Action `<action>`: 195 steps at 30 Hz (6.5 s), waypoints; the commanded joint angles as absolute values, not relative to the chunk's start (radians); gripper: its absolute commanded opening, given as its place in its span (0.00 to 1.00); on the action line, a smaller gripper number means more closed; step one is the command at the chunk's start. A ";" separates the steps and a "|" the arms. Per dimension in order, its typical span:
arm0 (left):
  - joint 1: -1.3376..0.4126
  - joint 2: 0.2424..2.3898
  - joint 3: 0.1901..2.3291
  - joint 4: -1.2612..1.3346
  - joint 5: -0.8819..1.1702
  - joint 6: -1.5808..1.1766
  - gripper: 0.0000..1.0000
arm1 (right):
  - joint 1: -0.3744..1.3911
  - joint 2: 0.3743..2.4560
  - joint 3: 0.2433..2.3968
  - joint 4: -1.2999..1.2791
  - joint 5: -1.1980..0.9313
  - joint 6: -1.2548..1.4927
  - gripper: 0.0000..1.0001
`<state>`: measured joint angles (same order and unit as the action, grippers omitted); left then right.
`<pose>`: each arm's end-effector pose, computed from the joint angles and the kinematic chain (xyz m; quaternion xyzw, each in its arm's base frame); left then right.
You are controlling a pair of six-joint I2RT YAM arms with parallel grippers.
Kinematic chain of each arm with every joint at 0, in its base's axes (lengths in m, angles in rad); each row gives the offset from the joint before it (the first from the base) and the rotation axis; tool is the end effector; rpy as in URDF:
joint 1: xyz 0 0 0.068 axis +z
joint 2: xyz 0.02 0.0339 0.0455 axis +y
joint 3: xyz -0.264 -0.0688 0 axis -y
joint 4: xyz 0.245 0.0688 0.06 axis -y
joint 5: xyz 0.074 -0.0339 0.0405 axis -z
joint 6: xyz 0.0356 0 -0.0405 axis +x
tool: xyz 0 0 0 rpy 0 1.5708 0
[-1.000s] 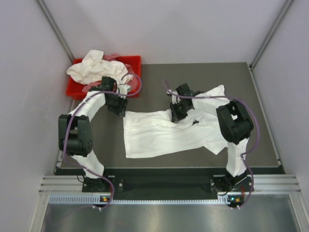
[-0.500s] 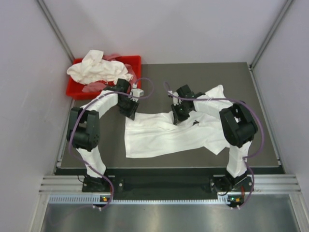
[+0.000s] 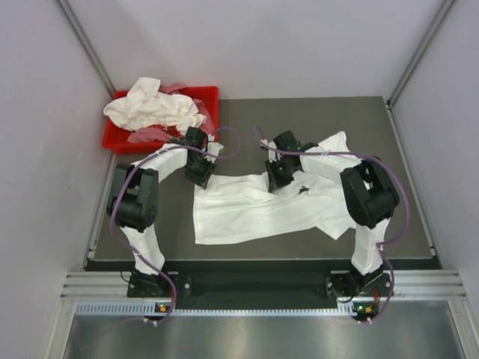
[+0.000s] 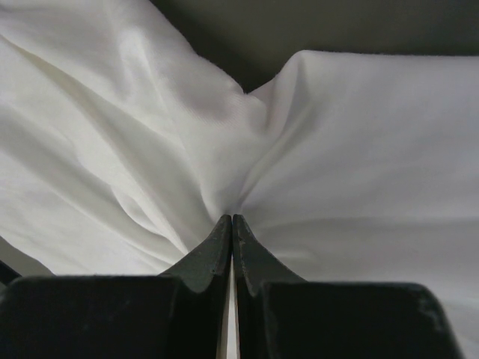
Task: Fold and stack the t-shirts
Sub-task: Fold the tshirt
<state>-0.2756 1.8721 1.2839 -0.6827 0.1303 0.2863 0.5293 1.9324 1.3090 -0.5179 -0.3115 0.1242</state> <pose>0.3526 -0.1045 0.1752 0.2829 0.9453 -0.0636 0.1494 0.3331 0.2075 0.1680 -0.2265 0.9388 0.2111 0.1507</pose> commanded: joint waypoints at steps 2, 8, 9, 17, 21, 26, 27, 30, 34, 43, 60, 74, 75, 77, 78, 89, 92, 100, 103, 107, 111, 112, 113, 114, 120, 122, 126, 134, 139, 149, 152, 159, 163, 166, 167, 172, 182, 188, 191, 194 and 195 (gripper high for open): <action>-0.272 1.842 1.259 -0.588 0.124 0.265 0.39 | 0.545 1.927 1.341 -0.499 -0.310 0.127 0.00; -0.270 1.870 1.247 -0.609 0.192 0.259 0.22 | 0.535 1.924 1.341 -0.499 -0.308 0.126 0.00; -0.270 1.864 1.241 -0.612 0.195 0.268 0.18 | 0.534 1.922 1.339 -0.497 -0.307 0.129 0.00; -0.270 1.761 1.233 -0.670 0.181 0.322 0.00 | 0.520 1.951 1.353 -0.488 -0.285 0.159 0.00; -0.270 1.720 1.233 -0.710 0.172 0.348 0.00 | 0.509 1.963 1.364 -0.473 -0.279 0.190 0.00; -0.270 1.672 1.235 -0.770 0.221 0.388 0.00 | 0.488 1.999 1.394 -0.468 -0.249 0.232 0.00; -0.270 1.664 1.226 -0.776 0.228 0.411 0.00 | 0.485 2.006 1.400 -0.466 -0.245 0.250 0.00; -0.270 1.637 1.166 -0.814 0.268 0.478 0.00 | 0.460 2.014 1.410 -0.454 -0.224 0.293 0.00; -0.275 1.603 1.109 -0.887 0.334 0.593 0.00 | 0.445 2.028 1.431 -0.431 -0.213 0.310 0.00; -0.371 1.618 1.006 -0.927 0.252 0.742 0.00 | 0.417 2.103 1.537 -0.465 -0.190 0.308 0.00; -0.138 1.652 1.332 -0.852 0.357 0.415 0.73 | 0.126 1.947 1.598 -0.552 -0.135 0.255 0.58; -0.186 1.819 1.218 -0.591 0.098 0.296 0.72 | -0.066 2.270 1.939 -0.669 -0.086 0.241 0.64; -0.186 1.838 1.216 -0.589 0.098 0.298 0.71 | -0.067 2.284 1.956 -0.666 -0.101 0.241 0.64; -0.186 1.851 1.209 -0.572 0.095 0.298 0.66 | -0.067 2.327 1.982 -0.678 -0.126 0.239 0.63; -0.186 1.862 1.209 -0.569 0.097 0.299 0.60 | -0.067 2.338 1.997 -0.680 -0.121 0.239 0.59; -0.146 1.890 1.252 -0.533 -0.059 0.235 0.00 | -0.132 2.372 2.025 -0.572 -0.101 0.321 0.00; -0.101 1.884 1.305 -0.503 -0.098 0.180 0.00 | -0.150 2.367 2.034 -0.508 -0.098 0.357 0.00; -0.103 1.936 1.382 -0.532 -0.064 0.182 0.00 | -0.164 2.413 2.103 -0.400 -0.135 0.396 0.00; -0.103 1.957 1.388 -0.540 -0.069 0.195 0.00 | -0.163 2.445 2.152 -0.400 -0.178 0.400 0.08; -0.103 1.951 1.416 -0.561 -0.078 0.201 0.33 | -0.164 2.435 2.204 -0.445 -0.158 0.393 0.67; -0.103 1.904 1.434 -0.604 -0.058 0.228 0.45 | -0.190 2.307 2.136 -0.521 -0.024 0.354 0.78; -0.103 1.869 1.427 -0.610 -0.046 0.235 0.46 | -0.199 2.222 2.097 -0.528 -0.005 0.360 0.79; -0.103 1.847 1.419 -0.621 -0.023 0.244 0.46 | -0.209 2.173 1.997 -0.534 0.036 0.367 0.80; -0.106 1.827 1.395 -0.627 -0.009 0.264 0.46 | -0.225 2.067 1.940 -0.547 0.088 0.380 0.80; -0.149 1.639 1.283 -0.743 0.106 0.375 0.43 | -0.259 1.702 1.429 -0.624 0.166 0.480 0.72; -0.193 1.589 1.252 -0.790 0.114 0.411 0.42 | -0.281 1.642 1.245 -0.638 0.114 0.529 0.71; -0.326 1.513 1.110 -0.868 0.074 0.495 0.42 | -0.314 1.534 1.020 -0.637 0.042 0.621 0.67; -0.560 1.407 0.907 -0.902 0.075 0.482 0.55 | -0.308 1.421 0.783 -0.574 -0.058 0.673 0.61; -0.600 1.402 0.815 -0.807 -0.043 0.453 0.55 | -0.305 1.416 0.735 -0.542 -0.081 0.678 0.61; -0.600 1.408 0.690 -0.663 -0.132 0.433 0.24 | -0.296 1.439 0.776 -0.512 -0.057 0.644 0.23; -0.600 1.410 0.701 -0.650 -0.135 0.405 0.03 | -0.295 1.457 0.792 -0.512 -0.072 0.626 0.04; -0.595 1.371 0.745 -0.680 -0.110 0.364 0.00 | -0.293 1.422 0.856 -0.525 -0.066 0.558 0.00; -0.552 1.356 0.768 -0.678 -0.104 0.368 0.00 | -0.265 1.420 0.940 -0.567 -0.040 0.499 0.00; -0.537 1.361 0.802 -0.683 -0.103 0.377 0.00 | -0.229 1.437 0.986 -0.594 -0.032 0.463 0.00; -0.535 1.361 0.810 -0.687 -0.103 0.377 0.00 | -0.221 1.442 0.997 -0.597 -0.028 0.459 0.00; -0.520 1.361 0.882 -0.741 -0.097 0.382 0.00 | -0.152 1.447 1.098 -0.640 0.057 0.419 0.00; -0.312 1.472 1.018 -0.706 -0.055 0.437 0.00 | -0.040 1.659 1.440 -0.574 0.022 0.246 0.00; -0.265 1.603 1.095 -0.663 -0.087 0.442 0.00 | -0.008 1.894 1.720 -0.549 0.006 0.175 0.00; -0.259 1.643 1.117 -0.660 -0.107 0.442 0.00 | -0.008 1.981 1.820 -0.541 0.006 0.153 0.00; -0.259 1.680 1.132 -0.663 -0.120 0.439 0.00 | -0.008 2.055 1.911 -0.566 0.009 0.147 0.00; -0.259 1.687 1.135 -0.667 -0.120 0.436 0.00 | -0.008 2.072 1.927 -0.569 0.009 0.143 0.00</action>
<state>-0.2661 1.6665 1.0931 -0.6884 -0.0959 0.4263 -0.0090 2.0460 1.8248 -0.5930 -0.0021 0.1802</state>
